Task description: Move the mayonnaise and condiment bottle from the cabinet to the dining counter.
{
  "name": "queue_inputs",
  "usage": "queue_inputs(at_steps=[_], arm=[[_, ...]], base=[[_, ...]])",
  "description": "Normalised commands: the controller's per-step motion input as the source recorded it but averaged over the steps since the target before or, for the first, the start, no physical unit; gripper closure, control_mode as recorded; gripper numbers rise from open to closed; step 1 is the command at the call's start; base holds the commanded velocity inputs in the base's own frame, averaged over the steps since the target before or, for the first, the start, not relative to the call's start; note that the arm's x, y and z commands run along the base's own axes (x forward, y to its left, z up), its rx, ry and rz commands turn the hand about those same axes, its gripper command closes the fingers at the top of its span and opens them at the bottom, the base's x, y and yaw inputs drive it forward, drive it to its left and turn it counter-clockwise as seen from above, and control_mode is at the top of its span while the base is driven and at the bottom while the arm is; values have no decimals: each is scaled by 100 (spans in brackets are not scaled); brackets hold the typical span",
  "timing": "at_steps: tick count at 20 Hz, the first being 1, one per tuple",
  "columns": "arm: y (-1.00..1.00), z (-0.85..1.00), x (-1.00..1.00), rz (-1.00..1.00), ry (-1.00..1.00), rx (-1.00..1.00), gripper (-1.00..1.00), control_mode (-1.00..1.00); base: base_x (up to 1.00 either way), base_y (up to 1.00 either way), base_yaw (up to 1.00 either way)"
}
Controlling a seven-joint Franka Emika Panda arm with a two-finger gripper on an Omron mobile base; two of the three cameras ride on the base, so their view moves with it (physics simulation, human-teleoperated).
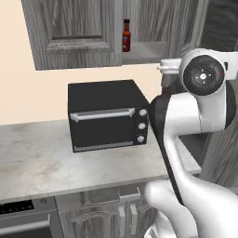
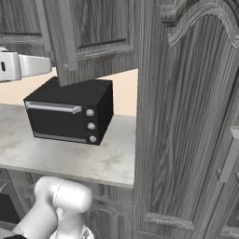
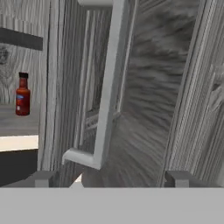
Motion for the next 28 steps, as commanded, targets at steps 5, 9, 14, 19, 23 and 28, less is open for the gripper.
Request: queue_inputs(at_steps=[5,9,14,19,23,28], arm=[[98,2,2,-1,3,-12,-100,-100],[94,0,34,-1,15,-19,-100,-100],[22,-3,88,-18,38,-19,-100,-100],[-3,-15,100,-20,41,-18,-100,-100],[-19,-21,100,-14,36,-14,-100,-100],[-36,-27,65,-11,29,-11,-100,-100]], base=[[0,0,0],[0,0,0],[0,0,0],[0,0,0],[0,0,0],[0,0,0]])
